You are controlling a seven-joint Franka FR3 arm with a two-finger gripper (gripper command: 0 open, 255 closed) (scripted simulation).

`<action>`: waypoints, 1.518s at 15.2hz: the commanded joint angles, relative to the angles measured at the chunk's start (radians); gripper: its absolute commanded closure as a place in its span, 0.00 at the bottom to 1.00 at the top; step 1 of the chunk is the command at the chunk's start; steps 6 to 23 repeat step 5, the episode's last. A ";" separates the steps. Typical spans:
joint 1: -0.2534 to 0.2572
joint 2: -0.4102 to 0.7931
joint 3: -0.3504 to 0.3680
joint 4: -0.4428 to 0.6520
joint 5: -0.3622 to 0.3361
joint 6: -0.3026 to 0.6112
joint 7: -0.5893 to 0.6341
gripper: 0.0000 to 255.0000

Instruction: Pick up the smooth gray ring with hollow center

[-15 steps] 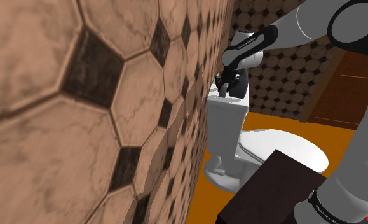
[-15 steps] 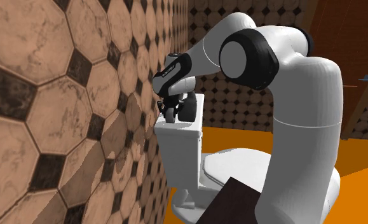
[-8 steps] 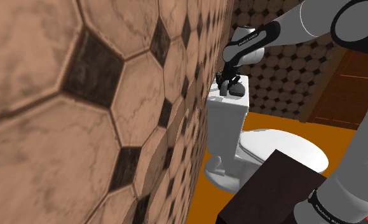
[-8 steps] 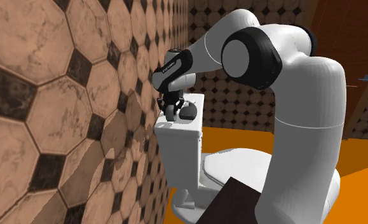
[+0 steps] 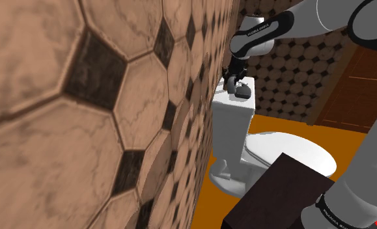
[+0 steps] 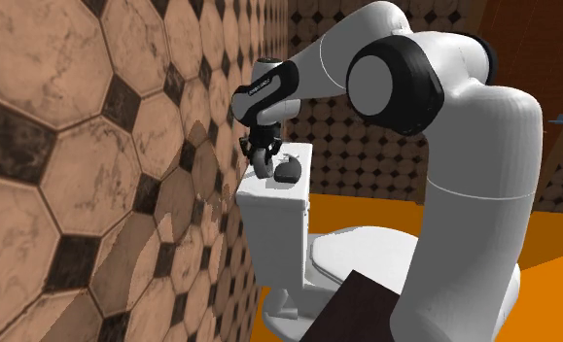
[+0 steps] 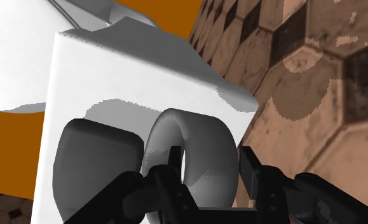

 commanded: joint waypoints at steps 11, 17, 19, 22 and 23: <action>0.001 -0.016 -0.001 0.033 -0.004 -0.049 0.003 1.00; 0.001 -0.016 -0.001 0.033 -0.004 -0.049 0.003 1.00; 0.001 -0.016 -0.001 0.033 -0.004 -0.049 0.003 1.00; 0.001 -0.016 -0.001 0.033 -0.004 -0.049 0.003 1.00; 0.001 -0.016 -0.001 0.033 -0.004 -0.049 0.003 1.00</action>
